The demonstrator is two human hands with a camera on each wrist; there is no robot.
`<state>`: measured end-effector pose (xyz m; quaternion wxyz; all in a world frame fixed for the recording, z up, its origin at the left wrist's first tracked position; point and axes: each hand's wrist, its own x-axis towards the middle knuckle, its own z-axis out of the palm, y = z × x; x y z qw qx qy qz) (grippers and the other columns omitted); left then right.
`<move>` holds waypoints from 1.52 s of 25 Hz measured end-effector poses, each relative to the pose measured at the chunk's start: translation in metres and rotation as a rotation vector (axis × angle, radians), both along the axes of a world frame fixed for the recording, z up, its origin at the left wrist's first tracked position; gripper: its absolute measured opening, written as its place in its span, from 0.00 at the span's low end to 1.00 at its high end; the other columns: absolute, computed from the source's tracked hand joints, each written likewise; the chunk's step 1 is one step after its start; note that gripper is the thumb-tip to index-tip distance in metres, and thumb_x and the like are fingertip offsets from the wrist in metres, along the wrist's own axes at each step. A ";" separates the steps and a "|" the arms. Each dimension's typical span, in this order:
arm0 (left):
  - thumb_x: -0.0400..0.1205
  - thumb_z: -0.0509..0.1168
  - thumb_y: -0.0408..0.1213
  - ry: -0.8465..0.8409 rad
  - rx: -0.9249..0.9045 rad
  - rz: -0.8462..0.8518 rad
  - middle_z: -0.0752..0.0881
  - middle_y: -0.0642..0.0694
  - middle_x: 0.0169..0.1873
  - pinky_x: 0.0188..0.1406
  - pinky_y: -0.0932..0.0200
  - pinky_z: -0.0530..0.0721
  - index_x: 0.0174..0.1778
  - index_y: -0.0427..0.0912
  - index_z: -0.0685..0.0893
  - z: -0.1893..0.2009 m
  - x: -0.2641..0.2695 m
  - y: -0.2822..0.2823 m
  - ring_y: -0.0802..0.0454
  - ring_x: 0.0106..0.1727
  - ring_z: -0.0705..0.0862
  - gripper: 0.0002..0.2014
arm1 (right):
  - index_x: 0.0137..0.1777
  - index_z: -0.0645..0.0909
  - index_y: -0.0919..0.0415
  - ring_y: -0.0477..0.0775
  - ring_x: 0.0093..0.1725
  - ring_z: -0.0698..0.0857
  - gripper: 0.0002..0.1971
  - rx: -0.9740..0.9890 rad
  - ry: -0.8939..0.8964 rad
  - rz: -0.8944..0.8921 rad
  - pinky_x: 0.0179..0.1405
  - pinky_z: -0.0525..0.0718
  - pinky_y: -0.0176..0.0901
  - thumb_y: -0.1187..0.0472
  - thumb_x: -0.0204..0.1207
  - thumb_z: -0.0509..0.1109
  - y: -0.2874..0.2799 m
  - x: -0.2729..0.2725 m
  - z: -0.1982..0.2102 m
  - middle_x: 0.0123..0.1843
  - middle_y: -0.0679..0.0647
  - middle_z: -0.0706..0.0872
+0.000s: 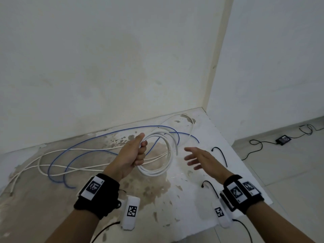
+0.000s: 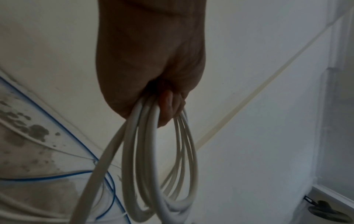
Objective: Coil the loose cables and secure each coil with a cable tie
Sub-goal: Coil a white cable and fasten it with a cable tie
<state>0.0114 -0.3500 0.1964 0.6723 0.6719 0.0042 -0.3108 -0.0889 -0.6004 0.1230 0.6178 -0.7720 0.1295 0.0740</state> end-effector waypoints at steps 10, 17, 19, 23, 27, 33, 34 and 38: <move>0.88 0.53 0.50 -0.023 0.038 0.070 0.55 0.53 0.22 0.14 0.63 0.56 0.31 0.45 0.65 0.005 0.014 0.031 0.56 0.20 0.52 0.20 | 0.67 0.72 0.43 0.55 0.50 0.87 0.15 -1.057 0.210 0.336 0.42 0.81 0.42 0.60 0.85 0.59 -0.032 -0.036 -0.139 0.61 0.52 0.75; 0.88 0.52 0.50 -0.129 0.047 0.111 0.55 0.51 0.24 0.23 0.56 0.52 0.30 0.46 0.65 0.026 0.021 0.054 0.54 0.22 0.52 0.21 | 0.45 0.81 0.47 0.38 0.27 0.82 0.15 -0.467 -0.168 -0.020 0.33 0.76 0.27 0.64 0.89 0.59 0.000 0.018 -0.028 0.29 0.47 0.81; 0.88 0.52 0.50 -0.151 0.011 0.077 0.56 0.51 0.23 0.21 0.58 0.54 0.29 0.46 0.65 0.032 0.023 0.058 0.54 0.21 0.52 0.21 | 0.51 0.82 0.50 0.46 0.24 0.78 0.13 -0.285 -0.366 -0.116 0.30 0.81 0.39 0.64 0.89 0.58 0.028 0.044 0.041 0.29 0.54 0.78; 0.88 0.51 0.48 -0.148 -0.097 0.038 0.57 0.53 0.19 0.16 0.62 0.57 0.27 0.46 0.65 0.041 0.028 0.070 0.55 0.19 0.52 0.22 | 0.57 0.81 0.50 0.45 0.26 0.68 0.06 -0.367 -0.601 -0.022 0.30 0.71 0.37 0.58 0.85 0.64 0.084 0.079 0.144 0.27 0.49 0.67; 0.87 0.49 0.46 -0.173 -0.179 0.059 0.58 0.53 0.17 0.17 0.61 0.57 0.25 0.46 0.64 0.052 0.029 0.094 0.56 0.16 0.53 0.22 | 0.60 0.79 0.41 0.35 0.25 0.74 0.14 -0.780 -0.600 0.194 0.29 0.68 0.40 0.37 0.82 0.60 0.120 0.088 0.181 0.22 0.43 0.70; 0.88 0.50 0.47 -0.257 -0.340 0.286 0.57 0.53 0.19 0.20 0.58 0.54 0.27 0.44 0.65 0.071 0.034 0.116 0.57 0.17 0.54 0.22 | 0.50 0.80 0.46 0.49 0.27 0.83 0.28 -0.773 -0.572 0.310 0.31 0.81 0.50 0.23 0.73 0.59 0.160 0.107 0.163 0.27 0.52 0.85; 0.89 0.50 0.47 -0.278 -0.353 0.317 0.57 0.53 0.19 0.20 0.58 0.54 0.28 0.44 0.65 0.072 0.035 0.116 0.57 0.17 0.54 0.22 | 0.45 0.80 0.51 0.52 0.28 0.83 0.26 -0.681 -0.561 0.276 0.33 0.81 0.52 0.27 0.76 0.60 0.165 0.109 0.155 0.28 0.52 0.84; 0.90 0.48 0.43 -0.347 -0.310 0.317 0.69 0.50 0.18 0.20 0.60 0.70 0.40 0.37 0.79 0.071 0.038 0.118 0.55 0.17 0.65 0.20 | 0.40 0.81 0.61 0.55 0.30 0.83 0.25 -0.512 -0.534 0.171 0.37 0.83 0.54 0.39 0.84 0.60 0.171 0.116 0.141 0.30 0.54 0.85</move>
